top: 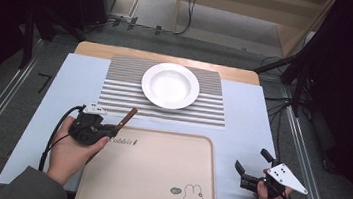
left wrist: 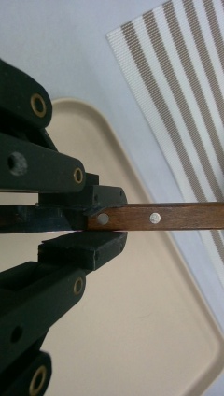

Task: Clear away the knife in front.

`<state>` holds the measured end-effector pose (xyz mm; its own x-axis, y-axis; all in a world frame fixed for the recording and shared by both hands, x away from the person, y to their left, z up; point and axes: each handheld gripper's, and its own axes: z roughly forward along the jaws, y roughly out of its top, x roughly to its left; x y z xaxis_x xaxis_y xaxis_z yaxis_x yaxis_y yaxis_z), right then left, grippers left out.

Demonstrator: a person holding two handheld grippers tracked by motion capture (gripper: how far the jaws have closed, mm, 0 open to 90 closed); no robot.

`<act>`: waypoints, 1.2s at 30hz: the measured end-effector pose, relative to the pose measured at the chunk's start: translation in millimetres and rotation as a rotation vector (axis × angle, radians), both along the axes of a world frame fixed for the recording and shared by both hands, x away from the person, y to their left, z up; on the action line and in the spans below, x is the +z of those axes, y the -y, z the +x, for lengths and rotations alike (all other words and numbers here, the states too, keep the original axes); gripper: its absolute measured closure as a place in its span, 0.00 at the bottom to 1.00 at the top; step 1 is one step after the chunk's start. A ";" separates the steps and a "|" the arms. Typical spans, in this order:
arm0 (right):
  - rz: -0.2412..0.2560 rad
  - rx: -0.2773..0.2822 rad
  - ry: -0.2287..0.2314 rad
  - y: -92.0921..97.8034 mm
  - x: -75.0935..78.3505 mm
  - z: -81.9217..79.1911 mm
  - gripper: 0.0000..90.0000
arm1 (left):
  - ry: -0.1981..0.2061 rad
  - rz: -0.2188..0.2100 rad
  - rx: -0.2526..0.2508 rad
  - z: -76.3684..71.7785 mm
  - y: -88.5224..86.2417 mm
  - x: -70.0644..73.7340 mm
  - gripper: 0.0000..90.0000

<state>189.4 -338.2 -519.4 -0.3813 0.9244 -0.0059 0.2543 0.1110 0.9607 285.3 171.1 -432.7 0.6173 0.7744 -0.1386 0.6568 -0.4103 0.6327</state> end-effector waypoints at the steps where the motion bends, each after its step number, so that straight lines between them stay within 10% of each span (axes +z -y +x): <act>1: 0.000 0.000 0.000 0.0 0.0 0.0 0.00 | -0.002 -0.009 0.002 -2.5 0.3 -1.0 0.85; 36: -0.008 -0.001 -0.004 -1.4 -0.3 0.2 0.00 | -0.054 -0.030 0.046 -48.9 -10.6 -42.2 0.85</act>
